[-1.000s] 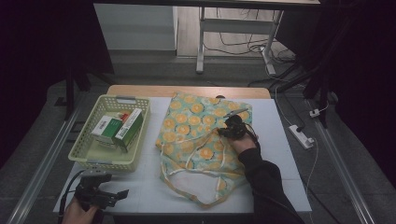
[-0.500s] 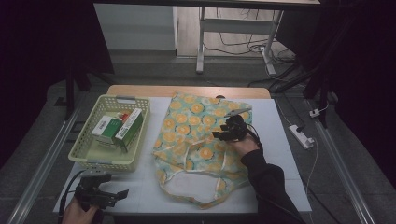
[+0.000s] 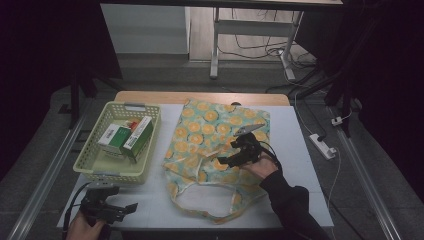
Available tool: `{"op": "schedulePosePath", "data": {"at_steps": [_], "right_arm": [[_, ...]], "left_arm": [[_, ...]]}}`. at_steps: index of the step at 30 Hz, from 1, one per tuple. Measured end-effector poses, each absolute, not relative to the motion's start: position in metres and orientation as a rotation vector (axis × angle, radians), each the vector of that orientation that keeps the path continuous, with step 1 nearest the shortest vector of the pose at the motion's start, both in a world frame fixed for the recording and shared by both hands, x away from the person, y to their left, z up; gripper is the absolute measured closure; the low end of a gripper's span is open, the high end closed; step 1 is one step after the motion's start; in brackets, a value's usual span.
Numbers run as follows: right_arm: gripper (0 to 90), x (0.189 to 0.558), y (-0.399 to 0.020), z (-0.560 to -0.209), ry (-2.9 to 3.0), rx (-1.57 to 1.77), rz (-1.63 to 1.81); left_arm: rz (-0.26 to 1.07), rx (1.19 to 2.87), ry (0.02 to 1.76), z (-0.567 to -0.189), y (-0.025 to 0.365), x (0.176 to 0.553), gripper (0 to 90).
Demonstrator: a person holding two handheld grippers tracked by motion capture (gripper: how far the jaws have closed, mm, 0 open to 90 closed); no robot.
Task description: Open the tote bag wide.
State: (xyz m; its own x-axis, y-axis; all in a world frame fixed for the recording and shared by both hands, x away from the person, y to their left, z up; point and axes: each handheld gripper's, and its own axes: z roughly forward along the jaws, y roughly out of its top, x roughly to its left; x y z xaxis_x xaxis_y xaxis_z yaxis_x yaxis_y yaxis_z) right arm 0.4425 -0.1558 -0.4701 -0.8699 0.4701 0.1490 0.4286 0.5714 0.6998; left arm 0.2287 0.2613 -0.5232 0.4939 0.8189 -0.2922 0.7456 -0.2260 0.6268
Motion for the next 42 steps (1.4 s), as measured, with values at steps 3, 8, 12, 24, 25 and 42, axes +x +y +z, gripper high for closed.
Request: {"op": "schedulePosePath", "data": {"at_steps": [3, 8, 12, 24, 25, 42], "right_arm": [[7.0, 0.428, -0.151, -0.472, 2.781, 0.739, 1.175], [4.9, 0.407, -0.144, -0.482, 2.846, 0.674, 1.096], [12.5, 0.401, -0.144, -0.493, 2.857, 0.631, 1.018], [64.8, 0.391, -0.149, -0.503, 2.892, 0.479, 0.915], [69.9, 0.39, -0.149, -0.503, 2.889, 0.475, 0.909], [86.1, 0.405, -0.149, -0.502, 2.787, 0.565, 0.947]], "left_arm": [[0.127, 2.005, 1.285, -0.523, 0.261, 0.229, 0.2], [0.128, 2.006, 1.285, -0.523, 0.261, 0.229, 0.2], [0.128, 2.007, 1.283, -0.523, 0.261, 0.229, 0.2], [0.126, 2.007, 1.285, -0.523, 0.261, 0.229, 0.3], [0.126, 2.008, 1.285, -0.523, 0.261, 0.229, 0.3], [0.123, 2.013, 1.297, -0.524, 0.26, 0.23, 0.5]]}}
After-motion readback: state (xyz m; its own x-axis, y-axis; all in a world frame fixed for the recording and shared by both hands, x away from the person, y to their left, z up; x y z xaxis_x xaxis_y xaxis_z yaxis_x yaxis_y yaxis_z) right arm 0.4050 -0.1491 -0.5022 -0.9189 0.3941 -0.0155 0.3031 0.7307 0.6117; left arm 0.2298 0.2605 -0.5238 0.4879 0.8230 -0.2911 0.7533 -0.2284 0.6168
